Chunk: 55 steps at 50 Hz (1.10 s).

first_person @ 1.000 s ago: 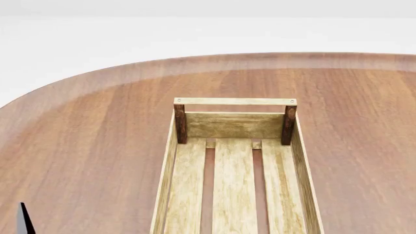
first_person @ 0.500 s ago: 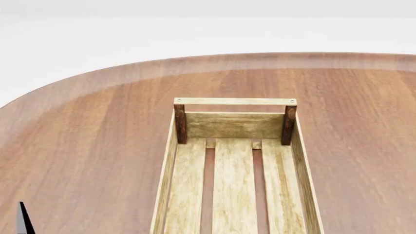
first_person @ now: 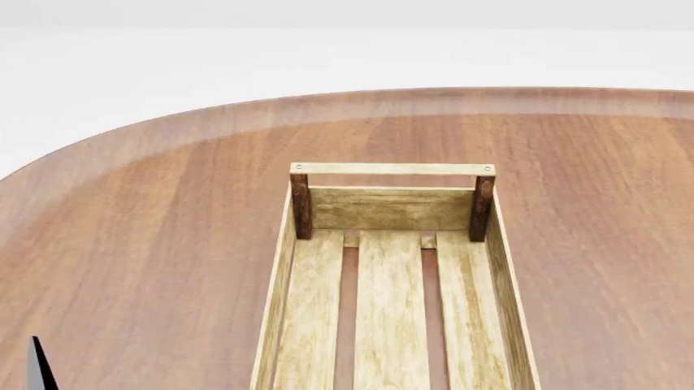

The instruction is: Pick up the cream cheese and put it in the tray.

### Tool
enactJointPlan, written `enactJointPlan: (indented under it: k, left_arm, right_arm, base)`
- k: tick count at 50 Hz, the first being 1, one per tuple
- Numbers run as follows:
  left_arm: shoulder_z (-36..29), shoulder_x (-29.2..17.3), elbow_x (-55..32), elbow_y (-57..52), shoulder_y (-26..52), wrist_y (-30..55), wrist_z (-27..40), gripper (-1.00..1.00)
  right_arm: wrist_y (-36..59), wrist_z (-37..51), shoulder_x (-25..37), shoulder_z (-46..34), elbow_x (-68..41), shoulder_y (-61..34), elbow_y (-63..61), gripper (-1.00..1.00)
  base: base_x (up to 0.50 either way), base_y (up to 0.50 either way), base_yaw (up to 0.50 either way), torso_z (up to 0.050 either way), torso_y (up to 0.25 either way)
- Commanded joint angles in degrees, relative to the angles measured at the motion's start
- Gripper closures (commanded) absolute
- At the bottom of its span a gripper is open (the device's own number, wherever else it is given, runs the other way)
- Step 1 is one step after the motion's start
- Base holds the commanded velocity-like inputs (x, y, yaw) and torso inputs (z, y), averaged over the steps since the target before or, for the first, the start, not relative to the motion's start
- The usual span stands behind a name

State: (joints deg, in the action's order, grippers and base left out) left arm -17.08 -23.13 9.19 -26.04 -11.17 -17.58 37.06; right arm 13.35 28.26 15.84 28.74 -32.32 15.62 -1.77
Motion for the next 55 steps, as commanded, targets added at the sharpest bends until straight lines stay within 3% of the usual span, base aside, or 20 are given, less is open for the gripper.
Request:
enactJointPlan:
  k: [1,27,55]
  left_arm:
    - [-0.11,-0.09,0.00,-0.09,0.03,0.13,0.13,-1.00]
    - [-0.18,-0.34,-0.35,0.29,0.32,-0.23,0.57,-1.00]
    - [-0.13,-0.72,-0.57,-0.42,0.16,0.14,0.94,-1.00]
  right_arm:
    - [4.97,4.46,1.53,-0.62,1.13,4.00,-18.79,1.00]
    - [11.64,10.12,6.54,-2.81,2.66,4.78,-38.23,1.00]
    - [30.21,16.38,18.39,-12.61,1.47,-10.15,-48.32,1.00]
  base:
    - [0.00,0.00,0.00,0.000,0.000]
    - [0.00,0.00,0.00,0.000,0.000]
    - [0.00,0.00,0.00,0.000,0.000]
